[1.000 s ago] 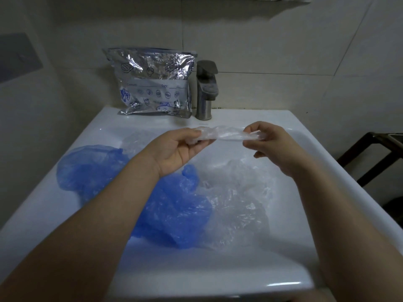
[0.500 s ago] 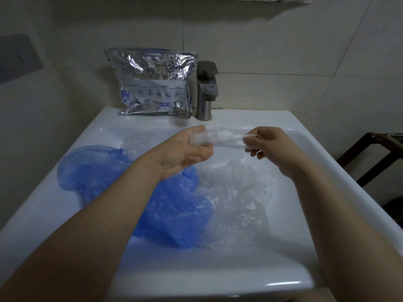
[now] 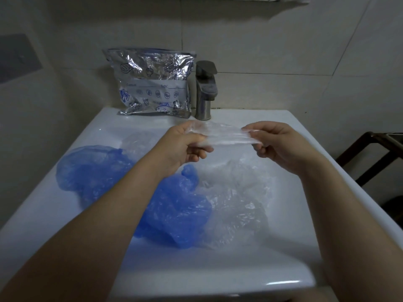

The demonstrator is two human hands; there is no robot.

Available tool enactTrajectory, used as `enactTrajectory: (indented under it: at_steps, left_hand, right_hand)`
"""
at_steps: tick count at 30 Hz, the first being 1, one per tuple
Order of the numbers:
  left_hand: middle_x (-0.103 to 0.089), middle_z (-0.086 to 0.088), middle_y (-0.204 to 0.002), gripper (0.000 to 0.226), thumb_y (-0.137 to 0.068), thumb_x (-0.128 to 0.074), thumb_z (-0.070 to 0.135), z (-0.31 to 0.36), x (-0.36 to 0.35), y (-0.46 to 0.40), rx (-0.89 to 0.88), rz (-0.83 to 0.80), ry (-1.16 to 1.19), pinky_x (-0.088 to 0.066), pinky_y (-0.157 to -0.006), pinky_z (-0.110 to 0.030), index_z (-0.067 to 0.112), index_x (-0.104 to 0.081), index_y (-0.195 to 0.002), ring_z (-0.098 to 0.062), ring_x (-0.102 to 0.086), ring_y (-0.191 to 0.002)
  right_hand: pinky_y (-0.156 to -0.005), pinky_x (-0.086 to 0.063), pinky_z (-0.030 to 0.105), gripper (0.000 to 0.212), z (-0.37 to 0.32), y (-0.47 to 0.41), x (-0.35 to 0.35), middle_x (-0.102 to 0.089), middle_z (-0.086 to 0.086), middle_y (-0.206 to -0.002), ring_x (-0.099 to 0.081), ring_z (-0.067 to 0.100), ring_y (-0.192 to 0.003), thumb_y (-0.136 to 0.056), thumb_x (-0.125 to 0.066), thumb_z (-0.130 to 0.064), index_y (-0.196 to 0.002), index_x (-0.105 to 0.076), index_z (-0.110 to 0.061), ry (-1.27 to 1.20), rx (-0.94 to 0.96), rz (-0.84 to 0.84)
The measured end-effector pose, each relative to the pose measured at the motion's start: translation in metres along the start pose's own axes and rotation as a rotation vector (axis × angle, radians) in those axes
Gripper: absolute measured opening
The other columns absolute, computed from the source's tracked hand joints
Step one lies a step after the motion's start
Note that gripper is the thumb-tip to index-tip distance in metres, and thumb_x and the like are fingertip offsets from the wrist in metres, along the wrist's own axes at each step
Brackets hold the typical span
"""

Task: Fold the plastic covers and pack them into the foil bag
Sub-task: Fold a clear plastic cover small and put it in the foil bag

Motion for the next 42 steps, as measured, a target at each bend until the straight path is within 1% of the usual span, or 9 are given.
enactTrajectory:
  at_steps: [8, 12, 18, 21, 26, 28, 31, 35, 42]
  left_hand:
    - [-0.068, -0.009, -0.06, 0.052, -0.091, -0.033, -0.011, 0.003, 0.012, 0.004, -0.067, -0.121, 0.194, -0.052, -0.05, -0.015, 0.012, -0.073, -0.066, -0.012, -0.067, -0.055]
    - [-0.062, -0.005, -0.052, 0.033, -0.093, -0.031, 0.0, 0.002, 0.016, -0.001, -0.04, -0.029, 0.263, -0.054, -0.054, -0.017, 0.001, -0.053, -0.068, -0.017, -0.069, -0.059]
    - [-0.047, -0.001, -0.055, 0.041, -0.078, -0.073, 0.009, -0.011, 0.012, -0.013, -0.142, 0.218, -0.249, -0.054, -0.059, -0.017, 0.014, -0.039, -0.056, -0.012, -0.056, -0.054]
    - [-0.046, -0.005, -0.081, 0.033, -0.076, -0.072, 0.001, -0.009, 0.011, -0.013, -0.195, 0.265, -0.217, -0.053, -0.058, -0.015, 0.014, -0.044, -0.066, -0.014, -0.053, -0.07]
    - [-0.055, -0.012, -0.116, 0.024, -0.086, -0.062, 0.002, -0.001, 0.005, -0.011, -0.187, 0.375, 0.252, -0.056, -0.064, -0.02, 0.014, -0.051, -0.102, -0.016, -0.061, -0.086]
    - [-0.062, -0.014, -0.116, 0.014, -0.088, -0.061, 0.016, -0.004, -0.004, -0.008, -0.029, 0.271, 0.564, -0.057, -0.077, -0.031, 0.013, -0.054, -0.1, -0.018, -0.065, -0.09]
    - [-0.069, -0.008, -0.107, 0.038, -0.079, -0.063, 0.036, -0.02, -0.021, -0.006, 0.206, 0.091, 0.453, -0.049, -0.093, -0.044, 0.014, -0.058, -0.109, -0.018, -0.066, -0.098]
    - [-0.07, -0.009, -0.1, 0.023, -0.094, -0.053, 0.023, -0.026, -0.03, -0.006, 0.216, 0.154, 0.414, -0.054, -0.08, -0.031, 0.006, -0.06, -0.108, -0.015, -0.068, -0.085]
    - [-0.068, -0.013, -0.091, 0.034, -0.101, -0.034, 0.012, -0.013, -0.011, -0.006, 0.248, 0.17, 0.389, -0.054, -0.063, -0.027, -0.006, -0.047, -0.126, -0.02, -0.067, -0.077]
  right_hand:
    - [-0.055, -0.044, 0.018, 0.025, -0.001, 0.002, 0.0, -0.056, 0.002, -0.057, -0.048, 0.01, -0.052, -0.076, -0.054, -0.004, -0.07, -0.075, -0.015, -0.213, 0.047, -0.128]
    - [-0.059, -0.047, 0.017, 0.022, 0.0, 0.002, 0.006, -0.067, 0.0, -0.064, -0.058, 0.008, -0.059, -0.072, -0.061, 0.001, -0.066, -0.076, -0.014, -0.066, 0.078, -0.13]
    - [-0.059, -0.042, 0.019, 0.024, 0.008, -0.004, -0.011, -0.061, -0.003, -0.05, -0.051, 0.007, -0.053, -0.078, -0.074, -0.023, -0.06, -0.069, -0.007, 0.467, -0.001, 0.106]
    - [-0.04, -0.027, 0.012, 0.037, 0.01, -0.007, -0.019, -0.043, -0.011, -0.035, -0.03, 0.004, -0.034, -0.076, -0.075, -0.029, -0.06, -0.059, 0.001, 0.593, -0.043, 0.217]
    - [-0.057, -0.046, 0.022, 0.024, 0.006, -0.005, -0.035, -0.056, 0.004, -0.063, -0.054, 0.009, -0.054, -0.076, -0.075, -0.012, -0.078, -0.051, -0.013, 0.306, -0.016, 0.274]
    - [-0.061, -0.047, 0.026, 0.023, 0.009, -0.006, -0.045, -0.06, 0.007, -0.068, -0.058, 0.012, -0.06, -0.077, -0.073, -0.009, -0.091, -0.055, -0.015, 0.252, 0.005, 0.283]
    - [-0.064, -0.047, 0.034, 0.014, 0.016, -0.008, -0.057, -0.063, 0.008, -0.069, -0.06, 0.015, -0.063, -0.078, -0.07, -0.007, -0.083, -0.059, -0.013, 0.287, 0.103, 0.329]
    - [-0.068, -0.051, 0.034, 0.008, 0.022, -0.009, -0.061, -0.065, 0.014, -0.077, -0.059, 0.014, -0.064, -0.081, -0.067, -0.005, -0.079, -0.06, -0.009, 0.354, 0.19, 0.254]
    - [-0.066, -0.053, 0.024, 0.004, 0.018, -0.006, -0.059, -0.066, 0.004, -0.079, -0.062, 0.011, -0.062, -0.086, -0.06, -0.005, -0.088, -0.063, -0.008, 0.512, 0.2, 0.034]
Point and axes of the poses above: each hand's wrist, its own y-axis away from the middle knuckle, its own x-axis out of the back of the hand, z = x × y, the point moved 1 cm from there along -y, towards the middle knuckle
